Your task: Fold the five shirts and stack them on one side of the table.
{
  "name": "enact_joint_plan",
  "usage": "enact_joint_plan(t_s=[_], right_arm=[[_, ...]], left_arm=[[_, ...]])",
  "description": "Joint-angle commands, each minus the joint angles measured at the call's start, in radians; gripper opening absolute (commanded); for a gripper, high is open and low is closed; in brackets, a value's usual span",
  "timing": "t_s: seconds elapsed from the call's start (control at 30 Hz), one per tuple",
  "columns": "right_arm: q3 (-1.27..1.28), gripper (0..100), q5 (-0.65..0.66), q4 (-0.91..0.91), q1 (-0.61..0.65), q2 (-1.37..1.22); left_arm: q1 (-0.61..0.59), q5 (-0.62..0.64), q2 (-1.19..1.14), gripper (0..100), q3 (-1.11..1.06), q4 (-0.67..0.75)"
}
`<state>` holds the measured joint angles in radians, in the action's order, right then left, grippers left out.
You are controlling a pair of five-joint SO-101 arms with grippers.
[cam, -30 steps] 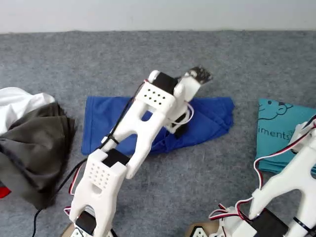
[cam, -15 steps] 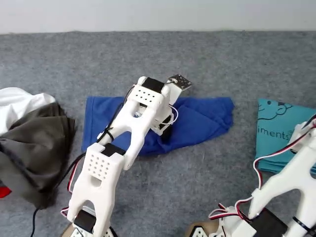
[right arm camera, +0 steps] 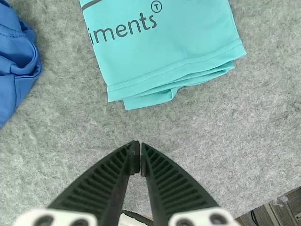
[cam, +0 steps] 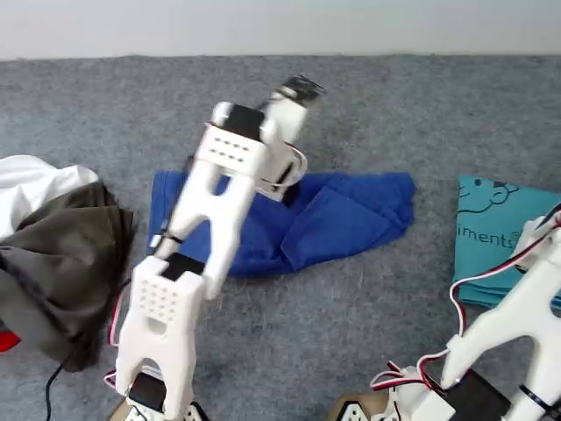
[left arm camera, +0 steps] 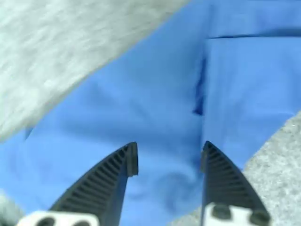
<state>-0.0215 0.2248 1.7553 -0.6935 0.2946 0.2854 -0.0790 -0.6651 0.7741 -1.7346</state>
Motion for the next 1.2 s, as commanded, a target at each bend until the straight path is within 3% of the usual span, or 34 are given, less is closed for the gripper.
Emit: enact_joint_plan(t_s=[0.0,0.23,0.37,0.77,0.93,1.17], right_arm=[[0.0,0.9,0.009,0.042,-0.01,0.036],[0.0,0.9,0.009,0.042,-0.01,0.038],[0.0,0.9,0.009,0.042,-0.01,0.038],[0.002,0.9,0.009,0.042,-0.01,0.038],[0.002,0.9,0.009,0.042,-0.01,0.038],[0.002,0.9,0.009,0.042,-0.01,0.038]], left_arm=[[-0.126,0.044,0.147,22,-0.097,-0.02],[-0.405,0.026,0.258,23,-0.328,0.009],[-0.479,-0.032,0.215,23,-0.4,0.066],[-0.508,-0.052,-0.048,26,-0.409,0.19],[-0.517,-0.049,-0.101,26,-0.352,0.166],[-0.476,-0.051,-0.222,5,-0.2,0.104]])
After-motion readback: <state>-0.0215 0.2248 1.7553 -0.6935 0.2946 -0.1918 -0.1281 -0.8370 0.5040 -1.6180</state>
